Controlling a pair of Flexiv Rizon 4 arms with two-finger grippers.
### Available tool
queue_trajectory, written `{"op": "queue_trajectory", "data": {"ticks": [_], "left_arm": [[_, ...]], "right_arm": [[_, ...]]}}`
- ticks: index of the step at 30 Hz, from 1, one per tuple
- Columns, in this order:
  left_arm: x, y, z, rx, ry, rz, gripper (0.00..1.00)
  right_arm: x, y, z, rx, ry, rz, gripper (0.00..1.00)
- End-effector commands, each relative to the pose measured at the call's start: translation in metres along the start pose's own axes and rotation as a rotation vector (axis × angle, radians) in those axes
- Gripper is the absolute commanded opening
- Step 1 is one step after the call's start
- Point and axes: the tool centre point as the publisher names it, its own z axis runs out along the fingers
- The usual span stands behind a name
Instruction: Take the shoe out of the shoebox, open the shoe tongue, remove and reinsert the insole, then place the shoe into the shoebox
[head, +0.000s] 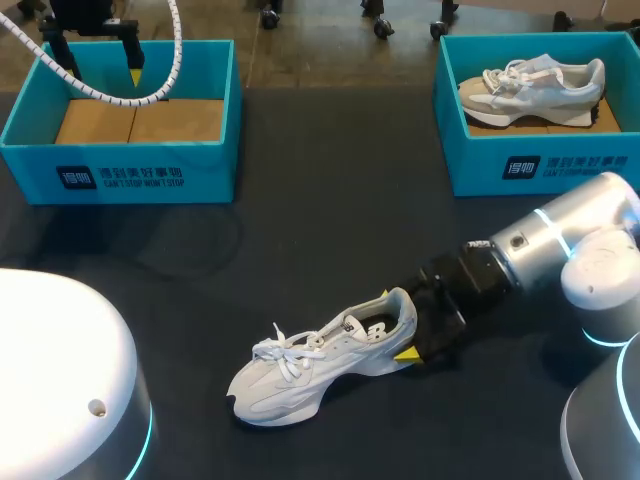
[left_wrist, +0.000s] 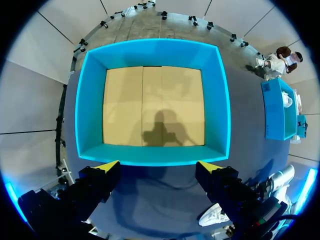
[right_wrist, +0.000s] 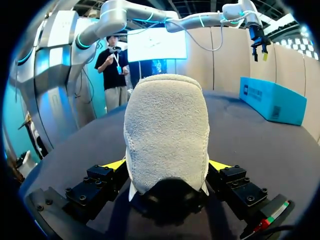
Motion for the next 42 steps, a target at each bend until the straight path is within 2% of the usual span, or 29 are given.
{"op": "queue_trajectory", "data": {"ticks": [1,13,14,15,16,17,18,19,25,31,35,42], "left_arm": [[0.000,0.000,0.000,0.000,0.000,0.000,1.00],[0.000,0.000,0.000,0.000,0.000,0.000,1.00],[0.000,0.000,0.000,0.000,0.000,0.000,1.00],[0.000,0.000,0.000,0.000,0.000,0.000,1.00],[0.000,0.000,0.000,0.000,0.000,0.000,1.00],[0.000,0.000,0.000,0.000,0.000,0.000,1.00],[0.000,0.000,0.000,0.000,0.000,0.000,1.00],[0.000,0.000,0.000,0.000,0.000,0.000,1.00],[0.000,0.000,0.000,0.000,0.000,0.000,1.00],[0.000,0.000,0.000,0.000,0.000,0.000,1.00],[0.000,0.000,0.000,0.000,0.000,0.000,1.00],[0.000,0.000,0.000,0.000,0.000,0.000,1.00]], "right_arm": [[-0.003,-0.001,0.007,-0.001,0.006,0.001,1.00],[-0.004,0.003,0.015,-0.001,0.012,0.006,1.00],[-0.004,0.002,0.016,-0.002,0.011,0.010,0.96],[-0.004,0.001,0.016,-0.007,0.010,0.015,0.66],[-0.004,0.001,0.017,-0.008,0.009,0.017,0.44],[-0.004,0.000,0.017,-0.011,0.007,0.018,0.28],[-0.003,0.000,0.017,-0.013,0.005,0.019,0.08],[-0.002,0.000,0.017,-0.015,0.001,0.019,0.00],[0.004,0.002,0.014,-0.021,-0.066,0.025,0.00],[0.009,0.003,0.009,-0.022,-0.183,0.059,0.00],[0.007,0.002,0.006,-0.007,-0.243,0.091,0.00],[-0.002,-0.003,-0.001,-0.035,-0.307,0.107,0.00]]}}
